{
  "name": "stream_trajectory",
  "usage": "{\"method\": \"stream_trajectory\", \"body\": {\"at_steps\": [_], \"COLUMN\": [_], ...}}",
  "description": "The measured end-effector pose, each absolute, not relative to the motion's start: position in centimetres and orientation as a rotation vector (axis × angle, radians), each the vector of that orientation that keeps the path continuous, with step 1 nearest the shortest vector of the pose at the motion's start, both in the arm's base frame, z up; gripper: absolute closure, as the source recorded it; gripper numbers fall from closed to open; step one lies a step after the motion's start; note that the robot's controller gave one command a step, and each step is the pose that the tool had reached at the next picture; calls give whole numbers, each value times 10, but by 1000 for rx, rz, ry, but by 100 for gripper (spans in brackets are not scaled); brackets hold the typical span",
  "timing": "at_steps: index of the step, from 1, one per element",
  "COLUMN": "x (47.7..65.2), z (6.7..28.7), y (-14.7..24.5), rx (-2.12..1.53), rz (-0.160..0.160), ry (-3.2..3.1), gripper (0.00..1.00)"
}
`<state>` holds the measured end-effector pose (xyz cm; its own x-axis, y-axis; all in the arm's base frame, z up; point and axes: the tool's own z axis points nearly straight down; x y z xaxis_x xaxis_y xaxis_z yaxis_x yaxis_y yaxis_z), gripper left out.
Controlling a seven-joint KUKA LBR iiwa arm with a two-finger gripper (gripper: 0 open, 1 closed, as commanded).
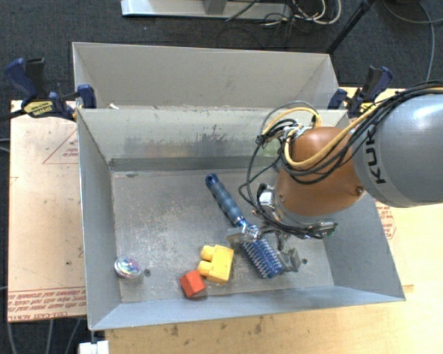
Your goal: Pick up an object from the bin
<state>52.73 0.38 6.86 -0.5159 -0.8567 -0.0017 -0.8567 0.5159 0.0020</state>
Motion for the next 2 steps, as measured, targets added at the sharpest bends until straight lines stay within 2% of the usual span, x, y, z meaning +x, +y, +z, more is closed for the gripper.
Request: {"method": "stream_trajectory", "body": {"at_steps": [1, 2], "x": [527, 506], "z": [69, 310], "y": [4, -9], "rx": [-1544, -1602], "rz": [4, -5], "ry": [2735, 2695], "gripper": [100, 100]}}
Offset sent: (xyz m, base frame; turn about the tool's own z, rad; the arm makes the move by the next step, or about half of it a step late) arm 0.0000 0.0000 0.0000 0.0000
